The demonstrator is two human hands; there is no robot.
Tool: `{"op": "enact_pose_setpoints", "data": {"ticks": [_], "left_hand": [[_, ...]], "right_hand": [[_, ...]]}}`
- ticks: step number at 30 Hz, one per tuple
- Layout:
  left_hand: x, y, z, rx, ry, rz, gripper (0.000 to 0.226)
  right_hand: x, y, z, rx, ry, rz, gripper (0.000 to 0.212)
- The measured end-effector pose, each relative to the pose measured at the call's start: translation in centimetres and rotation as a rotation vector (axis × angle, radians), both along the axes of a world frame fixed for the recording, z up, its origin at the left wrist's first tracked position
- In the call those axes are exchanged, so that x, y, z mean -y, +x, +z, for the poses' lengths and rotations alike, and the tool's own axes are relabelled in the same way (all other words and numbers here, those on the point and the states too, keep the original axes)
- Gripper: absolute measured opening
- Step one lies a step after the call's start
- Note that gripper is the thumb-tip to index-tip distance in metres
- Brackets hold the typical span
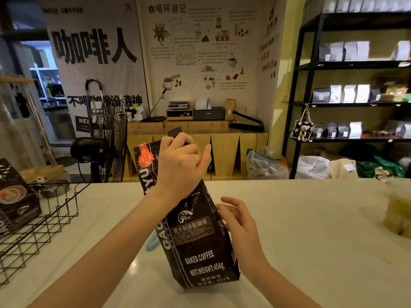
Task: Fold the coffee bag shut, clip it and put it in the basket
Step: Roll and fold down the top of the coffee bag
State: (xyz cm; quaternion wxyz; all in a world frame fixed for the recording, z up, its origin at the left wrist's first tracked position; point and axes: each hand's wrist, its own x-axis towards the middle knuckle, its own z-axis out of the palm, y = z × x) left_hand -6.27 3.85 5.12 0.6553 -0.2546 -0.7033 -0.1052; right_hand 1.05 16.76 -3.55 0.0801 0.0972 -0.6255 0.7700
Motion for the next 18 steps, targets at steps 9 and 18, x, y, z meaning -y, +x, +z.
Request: {"op": "enact_pose_setpoints", "data": {"ticks": [9, 18], "left_hand": [[0.7, 0.4, 1.4, 0.022, -0.292, 0.190, 0.056], [0.9, 0.4, 1.8, -0.031, -0.304, 0.208, 0.052]], "right_hand": [[0.4, -1.1, 0.6, -0.071, 0.098, 0.107, 0.018], [0.2, -1.6, -0.3, -0.231, 0.236, 0.031, 0.022]]}}
